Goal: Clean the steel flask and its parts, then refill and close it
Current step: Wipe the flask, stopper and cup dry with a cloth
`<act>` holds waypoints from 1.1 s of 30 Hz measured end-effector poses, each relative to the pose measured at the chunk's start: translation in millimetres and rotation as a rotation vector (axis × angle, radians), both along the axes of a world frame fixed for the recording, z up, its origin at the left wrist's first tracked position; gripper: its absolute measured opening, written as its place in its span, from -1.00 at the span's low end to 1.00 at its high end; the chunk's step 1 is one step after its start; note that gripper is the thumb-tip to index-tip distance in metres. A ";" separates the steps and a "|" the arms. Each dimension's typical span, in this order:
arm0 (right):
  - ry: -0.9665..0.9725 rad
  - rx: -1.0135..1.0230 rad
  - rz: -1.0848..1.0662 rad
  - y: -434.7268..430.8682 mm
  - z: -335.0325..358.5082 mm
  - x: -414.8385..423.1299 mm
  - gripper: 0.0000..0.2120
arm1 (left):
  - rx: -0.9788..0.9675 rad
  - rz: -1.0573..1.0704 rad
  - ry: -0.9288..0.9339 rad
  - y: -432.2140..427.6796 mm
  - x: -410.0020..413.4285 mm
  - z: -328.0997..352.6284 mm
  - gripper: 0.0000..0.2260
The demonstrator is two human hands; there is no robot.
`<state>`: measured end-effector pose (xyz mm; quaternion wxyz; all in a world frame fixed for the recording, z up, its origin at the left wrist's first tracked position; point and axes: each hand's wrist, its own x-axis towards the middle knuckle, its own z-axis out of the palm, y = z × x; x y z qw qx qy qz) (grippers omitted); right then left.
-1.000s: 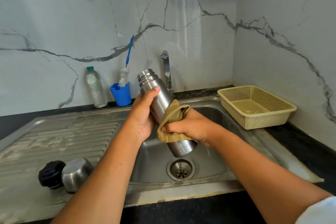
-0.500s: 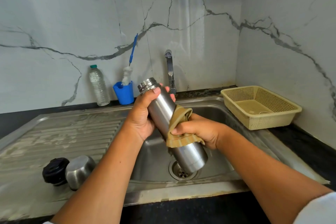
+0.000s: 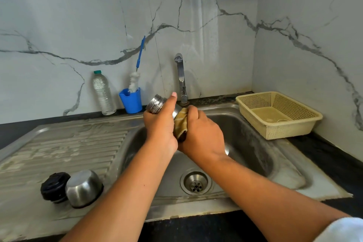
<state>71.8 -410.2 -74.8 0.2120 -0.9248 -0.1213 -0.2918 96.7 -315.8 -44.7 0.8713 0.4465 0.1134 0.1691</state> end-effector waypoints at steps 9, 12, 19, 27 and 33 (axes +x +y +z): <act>0.871 0.752 0.752 -40.8 19.8 7.7 -0.65 | 0.188 -0.428 -0.228 29.0 -8.3 10.1 -0.80; 1.089 0.956 0.974 -50.5 16.4 9.9 -0.41 | 0.145 -0.566 -0.368 28.6 -14.0 17.8 -0.69; 0.753 1.109 0.714 -39.2 13.8 11.3 -0.77 | 0.425 -0.260 -0.151 19.2 -8.2 11.2 -0.58; 0.513 1.486 0.565 -46.4 9.0 24.3 -0.61 | 0.832 -0.655 -0.036 14.8 -12.0 -6.2 -0.31; 0.569 1.674 0.552 -45.7 10.5 24.4 -0.67 | 1.323 -0.570 -0.045 3.3 -3.6 -24.7 0.08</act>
